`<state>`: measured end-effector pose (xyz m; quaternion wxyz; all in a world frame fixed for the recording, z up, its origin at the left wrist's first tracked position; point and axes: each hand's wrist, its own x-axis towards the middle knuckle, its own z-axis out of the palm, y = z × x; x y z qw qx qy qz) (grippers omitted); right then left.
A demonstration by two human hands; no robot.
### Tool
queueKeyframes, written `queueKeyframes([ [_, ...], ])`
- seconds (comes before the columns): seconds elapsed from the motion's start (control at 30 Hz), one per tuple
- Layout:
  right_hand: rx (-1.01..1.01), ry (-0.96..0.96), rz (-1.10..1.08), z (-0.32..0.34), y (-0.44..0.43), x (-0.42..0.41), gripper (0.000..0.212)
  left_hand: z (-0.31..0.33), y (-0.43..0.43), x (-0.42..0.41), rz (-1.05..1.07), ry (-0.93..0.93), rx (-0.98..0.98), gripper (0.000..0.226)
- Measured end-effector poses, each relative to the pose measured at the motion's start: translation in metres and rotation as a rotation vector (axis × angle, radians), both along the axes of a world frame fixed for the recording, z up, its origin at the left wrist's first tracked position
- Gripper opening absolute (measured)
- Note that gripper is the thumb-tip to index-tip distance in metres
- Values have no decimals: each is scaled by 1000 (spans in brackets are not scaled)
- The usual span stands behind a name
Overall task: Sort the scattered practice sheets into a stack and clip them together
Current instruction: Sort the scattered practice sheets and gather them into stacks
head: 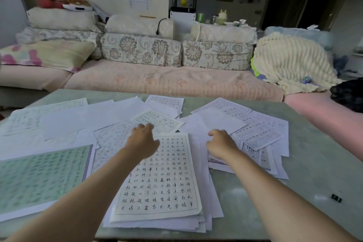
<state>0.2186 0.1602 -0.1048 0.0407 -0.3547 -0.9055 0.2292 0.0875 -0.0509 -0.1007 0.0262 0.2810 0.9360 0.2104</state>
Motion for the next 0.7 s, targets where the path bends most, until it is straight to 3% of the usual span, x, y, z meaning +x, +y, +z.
queueKeyframes([
  [0.13, 142, -57, -34, -1, 53, 14, 51, 1, 63, 14, -220, 101, 73, 55],
  [0.27, 222, -234, -57, -16, 106, 38, 67, -10, 128, 22, -362, 67, -49, 67],
  [0.37, 172, -296, -74, -27, 136, 53, 78, -22, 168, 22, -399, 68, -160, 75],
  [0.43, 132, -250, -56, -34, 148, 61, 68, -31, 191, 20, -418, 100, -257, 79],
  [0.53, 309, -232, 30, -39, 156, 67, 53, -43, 215, 19, -426, 111, -335, 79],
  [0.7, 551, -180, 111, -35, 150, 71, 43, -55, 234, 30, -456, 244, -328, 55],
])
